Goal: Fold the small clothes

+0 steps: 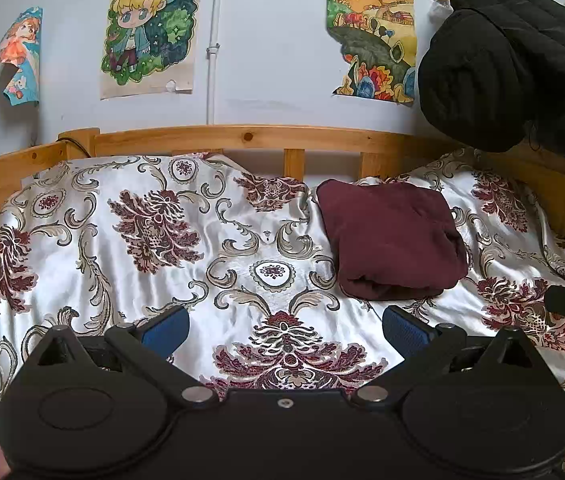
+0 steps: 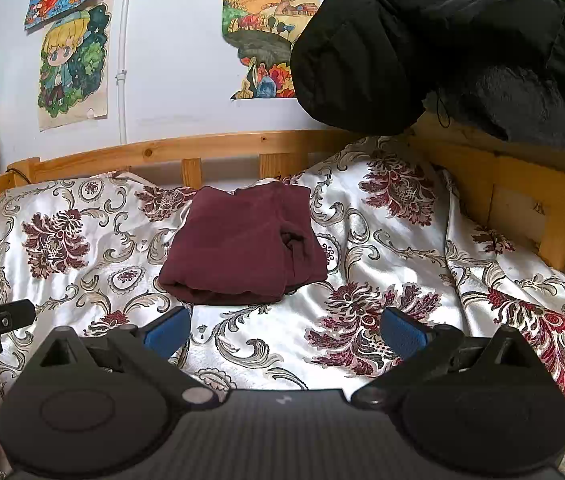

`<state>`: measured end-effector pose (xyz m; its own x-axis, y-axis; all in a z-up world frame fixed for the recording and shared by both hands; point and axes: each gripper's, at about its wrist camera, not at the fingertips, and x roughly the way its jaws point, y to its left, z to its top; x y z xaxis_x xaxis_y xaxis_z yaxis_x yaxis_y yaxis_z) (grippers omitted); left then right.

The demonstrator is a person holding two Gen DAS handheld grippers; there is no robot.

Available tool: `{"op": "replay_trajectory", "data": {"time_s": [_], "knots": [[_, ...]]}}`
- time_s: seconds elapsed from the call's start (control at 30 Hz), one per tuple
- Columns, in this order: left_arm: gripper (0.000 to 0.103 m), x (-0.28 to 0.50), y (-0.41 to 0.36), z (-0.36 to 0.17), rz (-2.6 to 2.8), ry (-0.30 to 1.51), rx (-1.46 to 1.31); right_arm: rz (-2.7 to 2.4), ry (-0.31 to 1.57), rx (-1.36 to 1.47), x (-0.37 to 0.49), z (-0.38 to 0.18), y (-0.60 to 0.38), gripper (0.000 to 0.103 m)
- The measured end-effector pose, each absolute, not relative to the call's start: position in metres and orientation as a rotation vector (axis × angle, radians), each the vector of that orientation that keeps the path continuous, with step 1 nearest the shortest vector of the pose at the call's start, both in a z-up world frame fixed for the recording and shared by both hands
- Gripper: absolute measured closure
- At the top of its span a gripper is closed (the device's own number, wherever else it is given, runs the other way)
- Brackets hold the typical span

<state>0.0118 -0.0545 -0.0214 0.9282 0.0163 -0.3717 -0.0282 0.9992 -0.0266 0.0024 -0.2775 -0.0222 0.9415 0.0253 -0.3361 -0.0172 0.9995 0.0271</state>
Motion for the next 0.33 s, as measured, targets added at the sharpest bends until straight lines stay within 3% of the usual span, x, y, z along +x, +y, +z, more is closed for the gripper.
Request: {"op": "replay_trajectory", "data": {"time_s": [0.33], "knots": [[0.001, 0.0119, -0.0545, -0.0214, 0.023, 0.381, -0.031, 0.020, 0.345, 0.024, 0.0024, -0.0225, -0.2772, 0.000]]}}
